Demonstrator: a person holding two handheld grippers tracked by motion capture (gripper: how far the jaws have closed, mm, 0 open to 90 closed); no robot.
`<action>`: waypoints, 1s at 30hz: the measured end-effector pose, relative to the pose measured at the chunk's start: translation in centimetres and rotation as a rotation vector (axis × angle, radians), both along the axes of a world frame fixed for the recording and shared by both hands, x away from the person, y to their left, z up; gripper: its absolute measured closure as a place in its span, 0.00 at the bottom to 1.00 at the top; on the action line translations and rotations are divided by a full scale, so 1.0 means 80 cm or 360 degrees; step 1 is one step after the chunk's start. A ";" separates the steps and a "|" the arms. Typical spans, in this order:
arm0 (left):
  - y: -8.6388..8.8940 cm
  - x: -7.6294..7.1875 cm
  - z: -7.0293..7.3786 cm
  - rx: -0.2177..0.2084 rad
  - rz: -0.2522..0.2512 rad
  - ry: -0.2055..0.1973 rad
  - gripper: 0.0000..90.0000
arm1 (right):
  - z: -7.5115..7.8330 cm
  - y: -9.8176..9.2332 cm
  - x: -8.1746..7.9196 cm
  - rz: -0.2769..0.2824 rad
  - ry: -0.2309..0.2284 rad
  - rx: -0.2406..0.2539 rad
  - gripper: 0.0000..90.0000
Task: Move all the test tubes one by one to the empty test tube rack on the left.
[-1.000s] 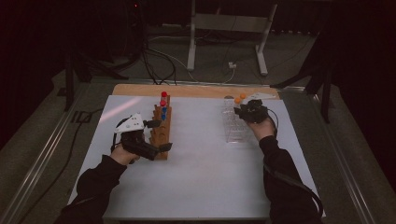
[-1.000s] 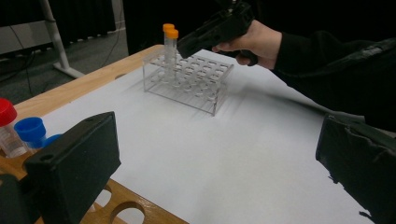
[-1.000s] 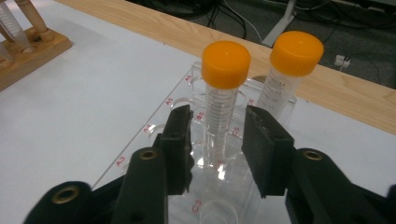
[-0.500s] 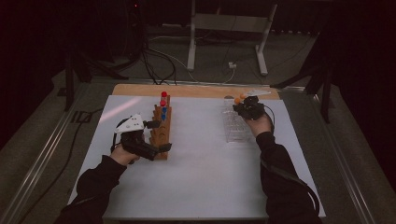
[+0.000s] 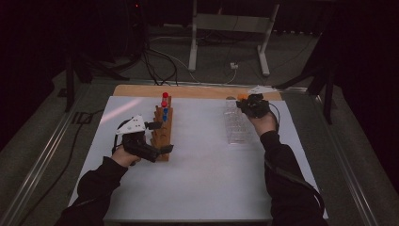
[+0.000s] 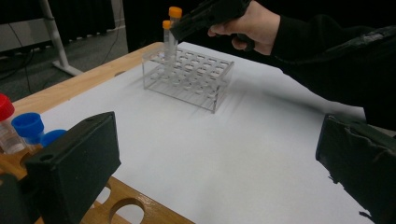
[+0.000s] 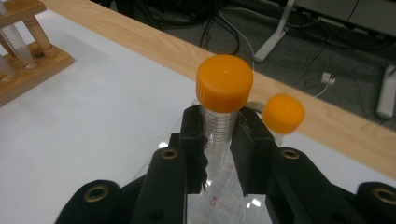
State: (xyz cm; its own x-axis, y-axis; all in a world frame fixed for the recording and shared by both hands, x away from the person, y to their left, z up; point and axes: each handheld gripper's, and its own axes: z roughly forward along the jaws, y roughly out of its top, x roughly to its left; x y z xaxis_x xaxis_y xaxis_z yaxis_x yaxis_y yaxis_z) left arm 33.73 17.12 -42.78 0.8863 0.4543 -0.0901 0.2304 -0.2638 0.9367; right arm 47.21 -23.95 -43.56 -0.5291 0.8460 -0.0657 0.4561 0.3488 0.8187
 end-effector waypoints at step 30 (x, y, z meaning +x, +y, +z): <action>-0.011 -0.007 0.007 0.0002 -0.0019 -0.0010 0.01 | 0.034 0.044 -0.098 0.0388 -0.0127 0.0025 0.83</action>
